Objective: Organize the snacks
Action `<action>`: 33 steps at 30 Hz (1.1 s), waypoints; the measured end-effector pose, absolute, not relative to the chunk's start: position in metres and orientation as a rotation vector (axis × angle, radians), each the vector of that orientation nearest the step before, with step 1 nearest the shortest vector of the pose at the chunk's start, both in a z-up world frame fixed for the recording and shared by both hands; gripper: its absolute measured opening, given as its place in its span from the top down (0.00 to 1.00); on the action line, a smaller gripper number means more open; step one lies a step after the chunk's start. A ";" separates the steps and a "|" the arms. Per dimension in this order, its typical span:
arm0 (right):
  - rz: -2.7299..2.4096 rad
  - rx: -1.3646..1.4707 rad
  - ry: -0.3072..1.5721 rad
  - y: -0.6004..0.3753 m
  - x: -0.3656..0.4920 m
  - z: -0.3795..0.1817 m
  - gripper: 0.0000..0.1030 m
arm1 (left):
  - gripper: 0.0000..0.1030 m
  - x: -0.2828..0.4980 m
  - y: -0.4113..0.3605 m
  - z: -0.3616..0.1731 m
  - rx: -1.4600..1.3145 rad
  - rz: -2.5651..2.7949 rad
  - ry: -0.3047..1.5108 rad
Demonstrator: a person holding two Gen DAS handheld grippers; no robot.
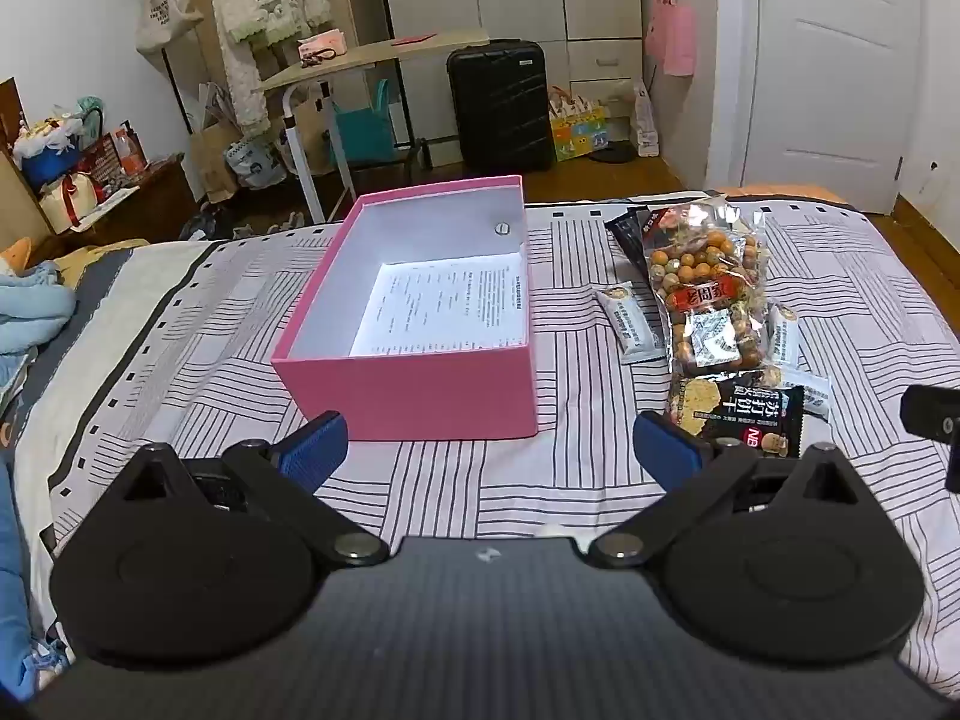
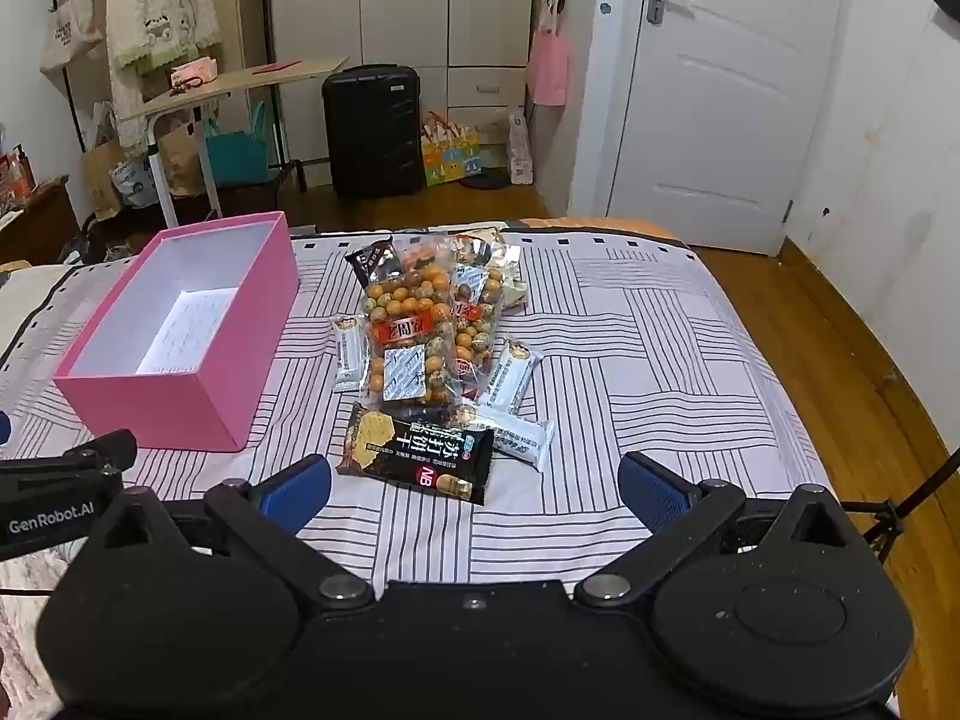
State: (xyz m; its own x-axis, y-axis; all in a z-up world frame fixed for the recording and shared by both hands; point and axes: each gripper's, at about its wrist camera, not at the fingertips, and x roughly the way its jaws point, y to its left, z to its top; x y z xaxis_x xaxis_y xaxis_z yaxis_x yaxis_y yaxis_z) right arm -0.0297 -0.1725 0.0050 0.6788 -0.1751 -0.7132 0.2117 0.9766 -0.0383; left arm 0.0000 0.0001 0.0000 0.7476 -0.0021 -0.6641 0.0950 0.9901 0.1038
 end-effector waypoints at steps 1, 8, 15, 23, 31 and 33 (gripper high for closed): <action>-0.219 0.044 0.805 -0.172 -0.030 0.005 0.00 | 0.00 0.000 0.000 0.000 0.133 -0.053 0.728; -0.215 0.048 0.802 -0.171 -0.030 0.005 0.00 | 0.00 0.000 -0.002 -0.001 0.132 -0.056 0.735; -0.216 0.044 0.805 -0.175 -0.028 -0.002 0.00 | 0.00 0.001 0.003 -0.003 0.115 -0.055 0.732; -0.216 0.040 0.809 -0.171 -0.030 0.004 0.00 | 0.00 0.002 0.005 -0.004 0.112 -0.062 0.736; -0.205 0.036 0.807 -0.171 -0.030 0.001 0.00 | 0.00 0.002 0.003 -0.006 0.110 -0.067 0.737; -0.202 0.033 0.802 -0.171 -0.030 0.002 0.00 | 0.00 0.003 0.003 -0.006 0.103 -0.068 0.738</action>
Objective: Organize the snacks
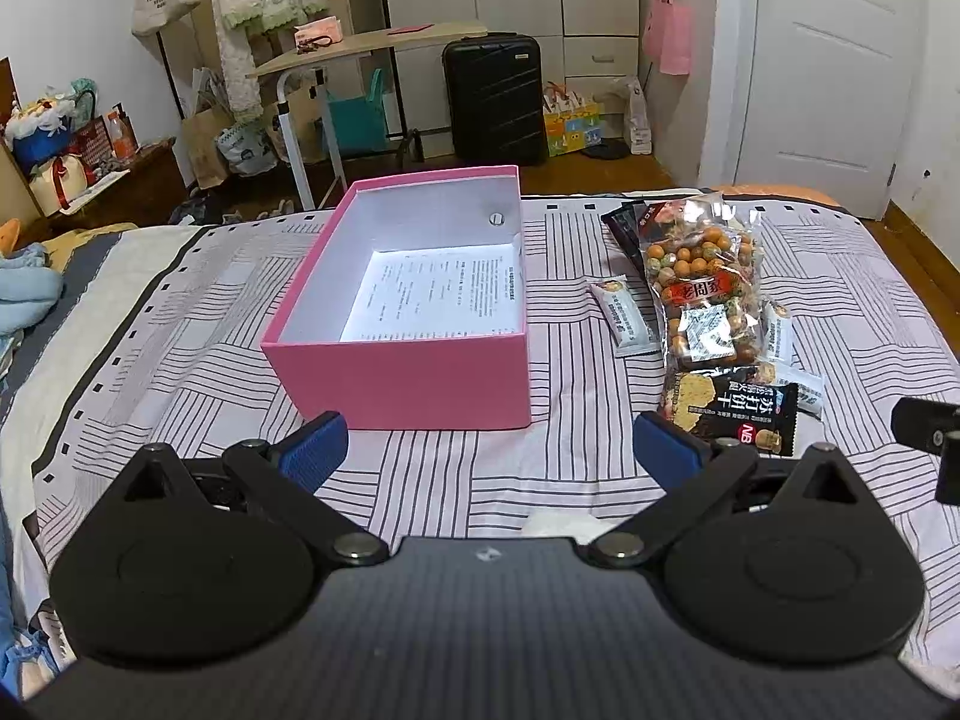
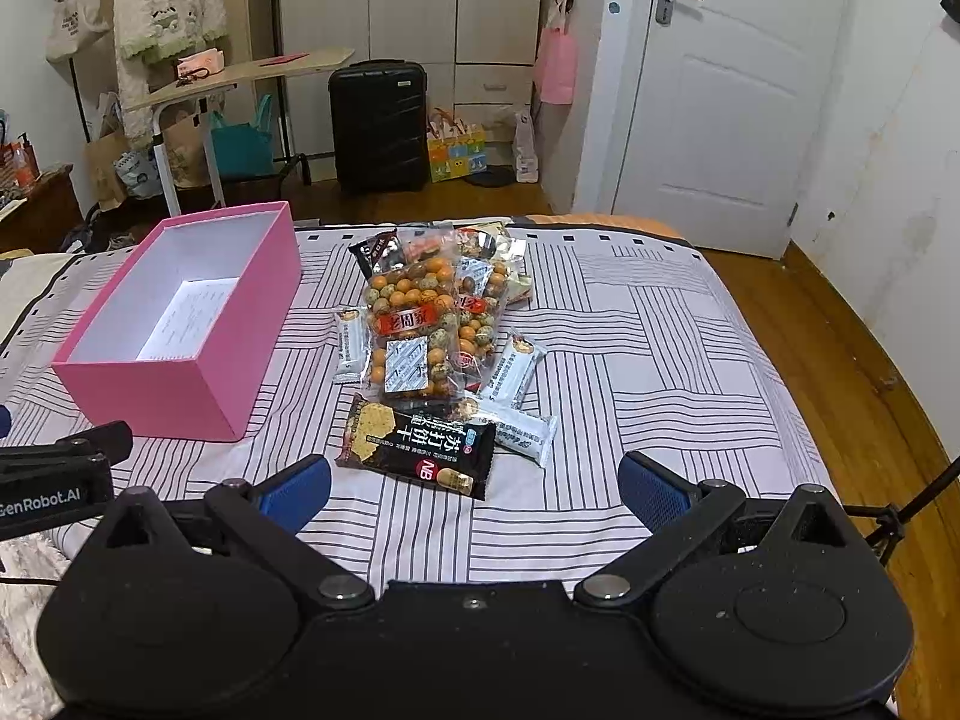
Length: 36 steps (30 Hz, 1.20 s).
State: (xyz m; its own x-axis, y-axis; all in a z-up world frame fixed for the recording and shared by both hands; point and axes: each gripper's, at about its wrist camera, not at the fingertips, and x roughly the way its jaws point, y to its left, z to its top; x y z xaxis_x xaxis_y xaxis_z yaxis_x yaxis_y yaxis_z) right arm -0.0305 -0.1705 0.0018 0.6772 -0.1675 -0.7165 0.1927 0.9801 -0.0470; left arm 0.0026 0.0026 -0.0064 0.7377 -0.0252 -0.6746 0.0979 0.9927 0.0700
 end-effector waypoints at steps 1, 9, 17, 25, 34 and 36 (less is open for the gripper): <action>-0.202 0.033 0.799 -0.170 -0.031 0.002 0.00 | 0.00 0.003 0.003 -0.007 0.098 -0.068 0.738; -0.199 0.032 0.778 -0.170 -0.032 0.003 0.00 | 0.00 0.003 0.005 -0.007 0.072 -0.067 0.744; -0.202 0.018 0.770 -0.168 -0.034 0.003 0.00 | 0.00 0.002 0.007 -0.008 0.061 -0.062 0.751; -0.201 0.020 0.781 -0.170 -0.035 0.003 0.00 | 0.00 0.002 0.006 -0.007 0.059 -0.058 0.773; -0.170 0.026 0.807 -0.169 -0.035 0.002 0.00 | 0.00 0.000 0.006 -0.005 0.055 -0.061 0.797; -0.166 0.024 0.806 -0.168 -0.035 0.002 0.00 | 0.00 -0.001 0.006 -0.005 0.059 -0.066 0.797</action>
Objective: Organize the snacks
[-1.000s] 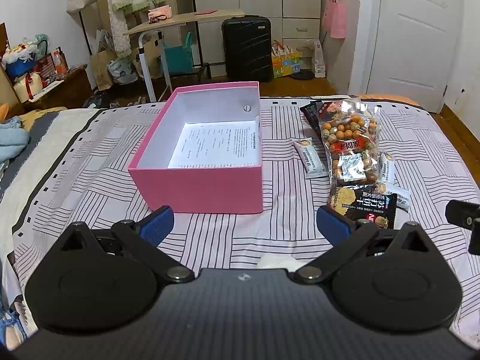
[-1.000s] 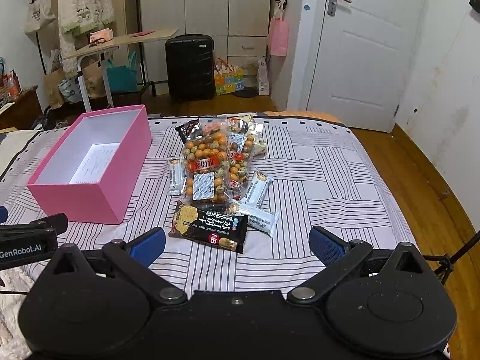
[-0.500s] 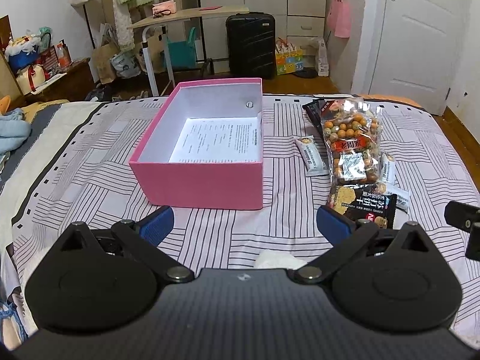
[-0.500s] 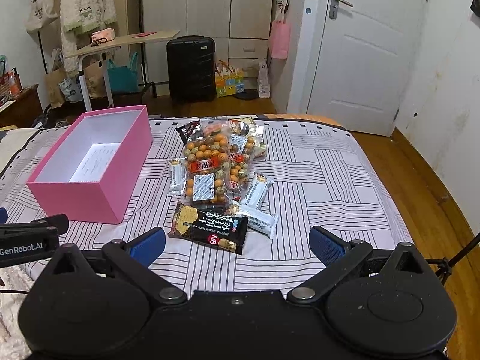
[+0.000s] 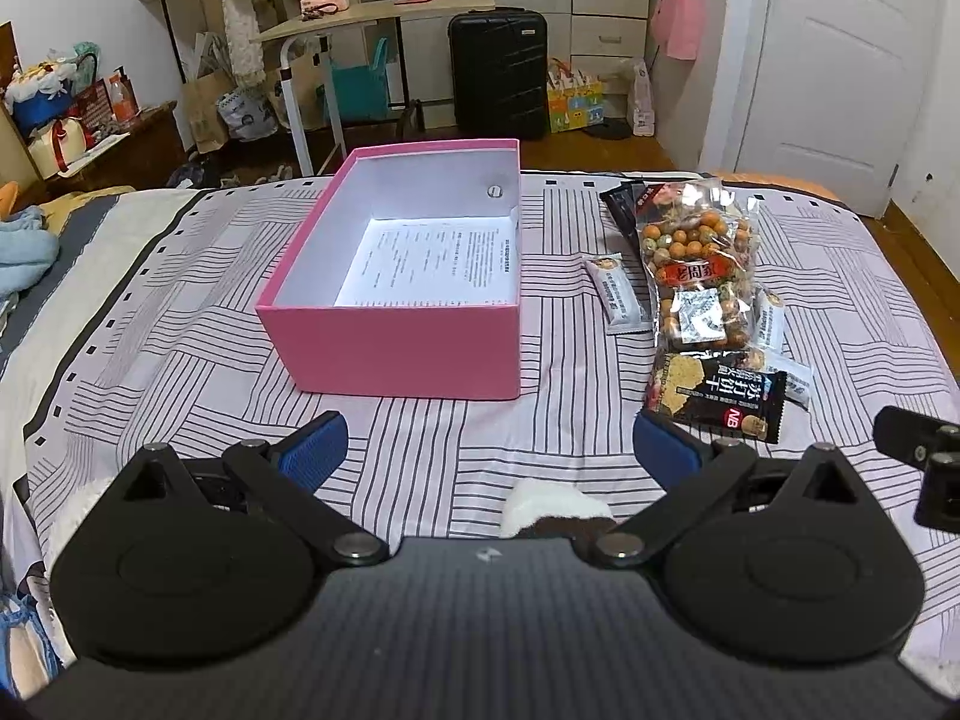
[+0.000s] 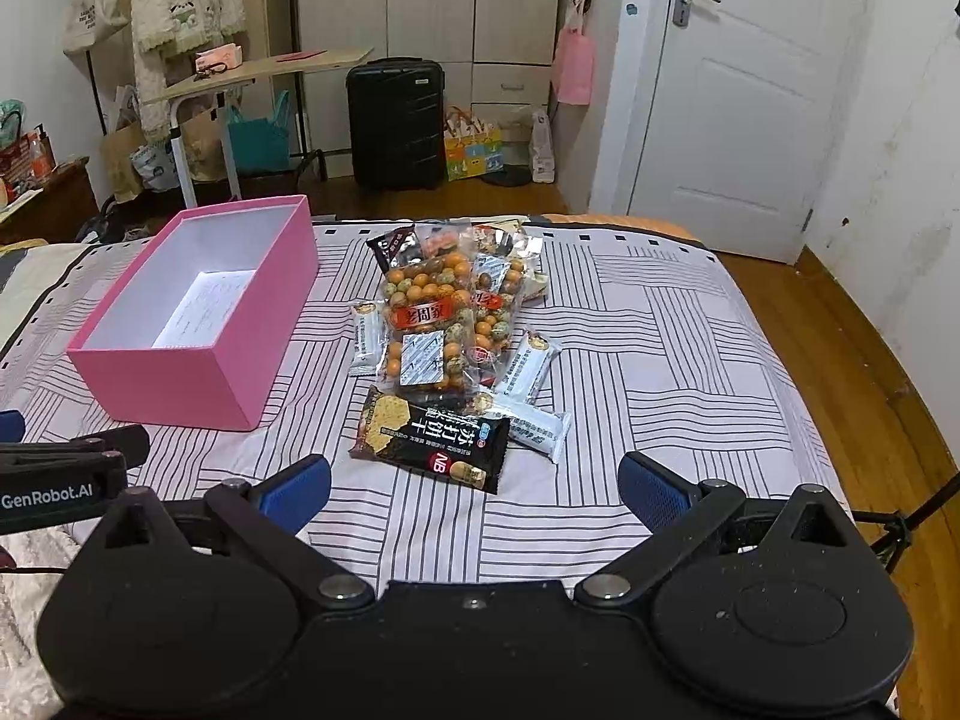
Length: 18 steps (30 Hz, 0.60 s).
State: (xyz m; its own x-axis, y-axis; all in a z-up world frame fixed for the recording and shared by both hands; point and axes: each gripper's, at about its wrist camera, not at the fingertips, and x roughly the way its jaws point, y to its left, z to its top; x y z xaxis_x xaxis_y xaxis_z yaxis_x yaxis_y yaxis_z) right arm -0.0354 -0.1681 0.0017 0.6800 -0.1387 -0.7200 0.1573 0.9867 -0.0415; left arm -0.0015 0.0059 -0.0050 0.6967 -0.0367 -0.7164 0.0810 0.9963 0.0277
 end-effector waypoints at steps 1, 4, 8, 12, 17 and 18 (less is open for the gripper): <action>-0.165 0.024 0.805 -0.167 -0.036 0.002 0.00 | 0.00 -0.002 0.006 -0.005 0.060 -0.066 0.796; -0.166 0.021 0.801 -0.167 -0.036 0.002 0.00 | 0.00 -0.003 0.006 -0.004 0.060 -0.067 0.795; -0.164 0.020 0.800 -0.167 -0.037 0.002 0.00 | 0.00 -0.003 0.005 -0.004 0.059 -0.065 0.794; -0.164 0.019 0.796 -0.167 -0.037 0.002 0.00 | 0.00 -0.003 0.006 -0.004 0.059 -0.065 0.795; -0.153 0.001 0.773 -0.167 -0.037 0.002 0.00 | 0.00 -0.003 0.006 -0.004 0.061 -0.069 0.797; -0.148 -0.001 0.766 -0.169 -0.037 0.002 0.00 | 0.00 -0.003 0.006 -0.004 0.063 -0.073 0.798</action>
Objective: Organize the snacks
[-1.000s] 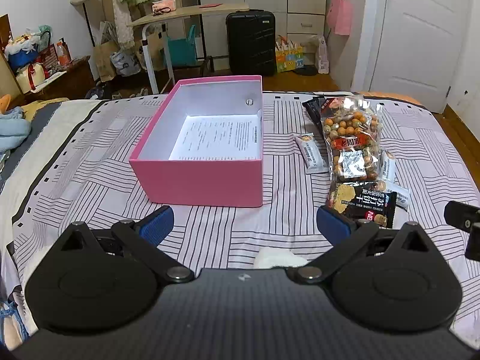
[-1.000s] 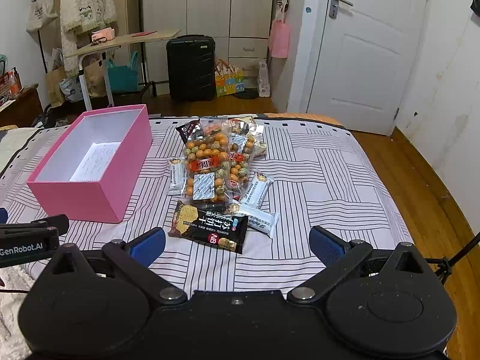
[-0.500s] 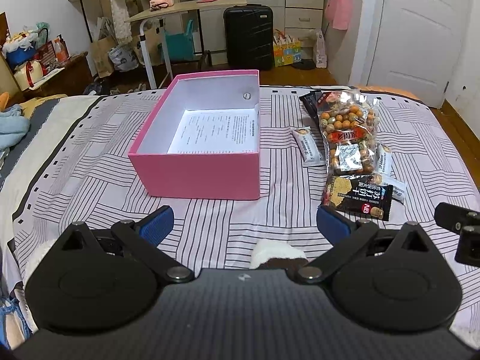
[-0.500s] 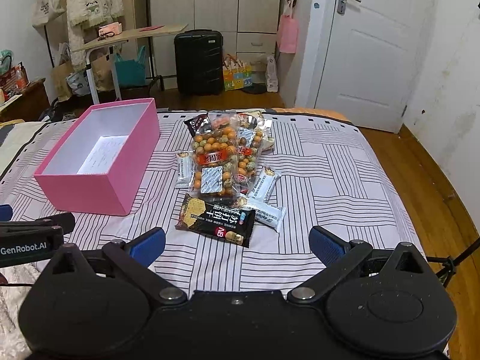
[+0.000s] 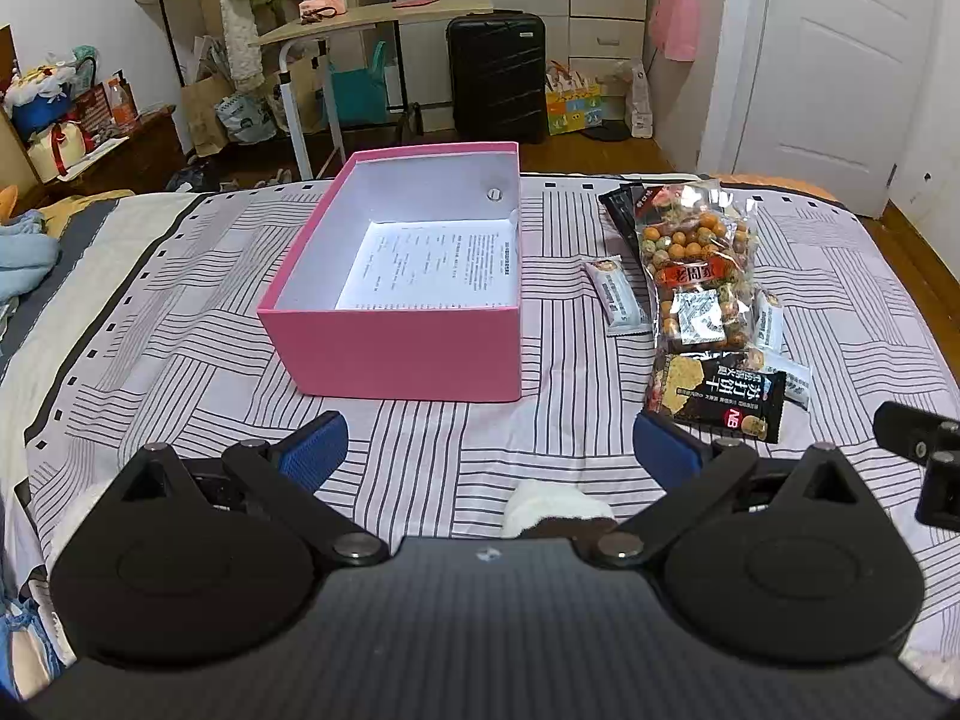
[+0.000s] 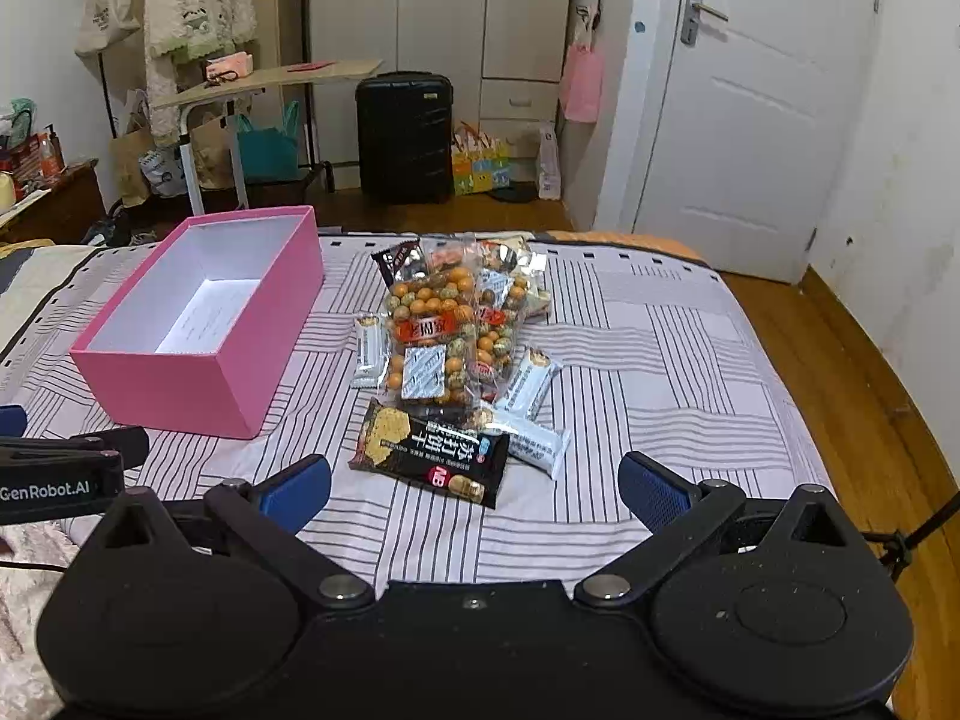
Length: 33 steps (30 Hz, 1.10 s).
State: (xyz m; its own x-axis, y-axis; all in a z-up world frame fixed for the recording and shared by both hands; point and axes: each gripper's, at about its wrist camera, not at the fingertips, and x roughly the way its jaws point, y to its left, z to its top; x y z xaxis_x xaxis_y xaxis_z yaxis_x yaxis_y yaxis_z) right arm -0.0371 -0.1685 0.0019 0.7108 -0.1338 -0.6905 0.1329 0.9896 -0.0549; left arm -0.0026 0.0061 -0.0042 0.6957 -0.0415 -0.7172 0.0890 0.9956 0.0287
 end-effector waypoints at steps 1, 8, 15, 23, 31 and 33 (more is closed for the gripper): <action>-0.142 0.002 0.750 -0.171 -0.037 0.001 0.00 | 0.00 -0.002 0.007 -0.003 0.059 -0.079 0.801; -0.020 0.025 0.644 -0.195 -0.030 -0.021 0.00 | 0.01 0.014 0.014 -0.007 0.027 -0.099 0.786; 0.057 0.126 0.686 -0.226 0.006 -0.070 0.06 | 0.02 0.048 -0.002 -0.030 0.060 -0.225 0.747; 0.089 0.144 0.756 -0.226 0.038 -0.133 0.06 | 0.06 0.097 -0.044 -0.064 0.022 -0.397 0.802; 0.103 0.254 0.759 -0.236 0.051 -0.171 0.09 | 0.07 0.108 -0.098 -0.114 0.226 -0.509 0.786; 0.105 0.280 0.753 -0.236 0.053 -0.175 0.09 | 0.07 0.112 -0.103 -0.125 0.243 -0.509 0.779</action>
